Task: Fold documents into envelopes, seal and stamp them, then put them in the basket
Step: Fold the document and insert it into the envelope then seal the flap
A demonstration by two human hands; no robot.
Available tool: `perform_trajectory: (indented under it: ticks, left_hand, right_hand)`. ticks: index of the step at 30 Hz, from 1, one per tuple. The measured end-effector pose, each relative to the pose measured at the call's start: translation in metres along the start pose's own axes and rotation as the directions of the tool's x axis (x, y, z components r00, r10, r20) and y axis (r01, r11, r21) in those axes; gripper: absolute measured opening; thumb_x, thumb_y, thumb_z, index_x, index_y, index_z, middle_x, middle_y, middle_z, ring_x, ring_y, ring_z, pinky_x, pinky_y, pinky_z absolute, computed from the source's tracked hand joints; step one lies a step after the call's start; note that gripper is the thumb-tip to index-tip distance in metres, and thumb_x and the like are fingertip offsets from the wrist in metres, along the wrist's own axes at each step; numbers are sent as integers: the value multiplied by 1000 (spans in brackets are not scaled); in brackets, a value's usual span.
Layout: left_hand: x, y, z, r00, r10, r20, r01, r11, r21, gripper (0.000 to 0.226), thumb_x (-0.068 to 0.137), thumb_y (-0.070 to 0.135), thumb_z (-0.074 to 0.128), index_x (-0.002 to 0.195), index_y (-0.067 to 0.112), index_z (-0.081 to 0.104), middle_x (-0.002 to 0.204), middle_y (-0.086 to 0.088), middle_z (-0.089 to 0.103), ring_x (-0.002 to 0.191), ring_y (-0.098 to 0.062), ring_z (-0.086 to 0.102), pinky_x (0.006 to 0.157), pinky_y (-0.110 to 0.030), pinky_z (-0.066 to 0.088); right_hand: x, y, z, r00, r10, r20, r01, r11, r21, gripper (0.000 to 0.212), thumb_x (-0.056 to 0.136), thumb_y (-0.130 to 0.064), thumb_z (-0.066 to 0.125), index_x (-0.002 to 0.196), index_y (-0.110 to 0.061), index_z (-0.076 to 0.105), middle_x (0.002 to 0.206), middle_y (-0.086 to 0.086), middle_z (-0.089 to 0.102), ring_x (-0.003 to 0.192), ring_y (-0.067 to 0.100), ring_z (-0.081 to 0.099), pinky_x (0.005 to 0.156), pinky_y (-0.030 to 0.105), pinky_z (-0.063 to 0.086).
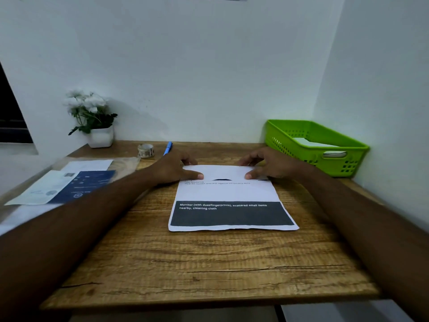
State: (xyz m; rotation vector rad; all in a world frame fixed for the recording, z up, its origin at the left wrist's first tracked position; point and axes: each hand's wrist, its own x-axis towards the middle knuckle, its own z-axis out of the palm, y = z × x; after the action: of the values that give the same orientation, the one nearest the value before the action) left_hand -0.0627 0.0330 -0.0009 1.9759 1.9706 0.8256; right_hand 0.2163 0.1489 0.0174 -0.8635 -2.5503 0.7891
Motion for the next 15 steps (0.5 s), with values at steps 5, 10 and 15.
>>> perform_trajectory:
  ticks: [5, 10, 15]
  left_hand:
    - [0, 1, -1, 999, -28, 20, 28, 999, -34, 50, 71, 49, 77, 113, 26, 62, 100, 17, 55, 94, -2, 50, 69, -13, 37]
    - [-1, 3, -2, 997, -74, 7, 74, 993, -96, 53, 67, 47, 81, 109, 26, 57, 102, 14, 55, 88, 1, 50, 64, -15, 37]
    - [-3, 9, -3, 998, -48, -36, 42, 989, -140, 51, 66, 35, 85, 105, 26, 54, 97, 14, 56, 83, -1, 53, 63, -16, 39]
  right_hand:
    - [0, 2, 0, 1000, 13, -4, -13, 1000, 3, 48, 79, -9, 79, 123, -8, 63, 118, 4, 66, 105, 12, 59, 80, 4, 44]
    - [0, 3, 0, 998, 56, 10, -56, 998, -19, 54, 79, -17, 80, 130, -13, 60, 123, -4, 60, 118, 9, 51, 87, 7, 37]
    - [3, 4, 1, 997, 40, -73, -44, 997, -59, 65, 70, -21, 87, 129, -18, 60, 120, -4, 60, 112, 7, 52, 85, 6, 37]
